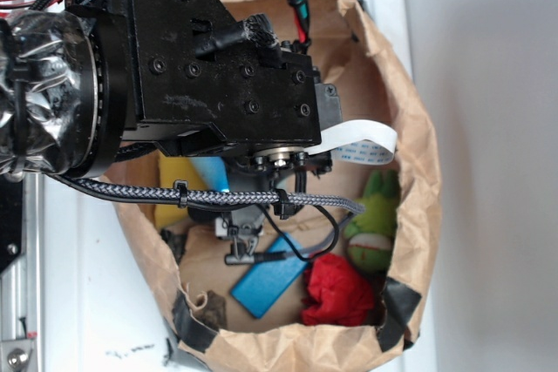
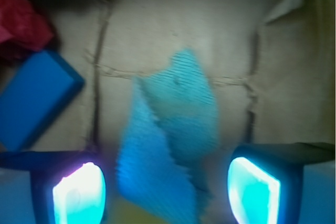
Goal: Grab the blue cloth.
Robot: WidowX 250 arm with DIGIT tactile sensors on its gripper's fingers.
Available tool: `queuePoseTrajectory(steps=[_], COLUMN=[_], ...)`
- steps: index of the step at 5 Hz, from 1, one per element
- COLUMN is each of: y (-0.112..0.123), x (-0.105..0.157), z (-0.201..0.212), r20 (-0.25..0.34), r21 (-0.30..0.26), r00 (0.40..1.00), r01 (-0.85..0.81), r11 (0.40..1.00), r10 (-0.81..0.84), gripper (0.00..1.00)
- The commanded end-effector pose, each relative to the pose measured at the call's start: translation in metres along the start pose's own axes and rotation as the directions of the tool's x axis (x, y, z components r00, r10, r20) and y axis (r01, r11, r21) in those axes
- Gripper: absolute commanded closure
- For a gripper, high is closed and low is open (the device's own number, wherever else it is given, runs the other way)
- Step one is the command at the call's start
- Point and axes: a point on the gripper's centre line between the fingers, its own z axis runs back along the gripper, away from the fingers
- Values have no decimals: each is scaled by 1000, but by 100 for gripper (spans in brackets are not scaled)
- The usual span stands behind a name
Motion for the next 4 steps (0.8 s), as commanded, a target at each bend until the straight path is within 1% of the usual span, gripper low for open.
queuePoseTrajectory(steps=[1, 2, 4], y=[0, -4, -7], x=[10, 7, 6], z=[8, 0, -14], r20=[38, 36, 64], r21=[12, 19, 59], r00=[999, 999, 998], r01=[2, 3, 4], r11=[1000, 1000, 998], r10=[-3, -3, -7], gripper=[0, 0, 0])
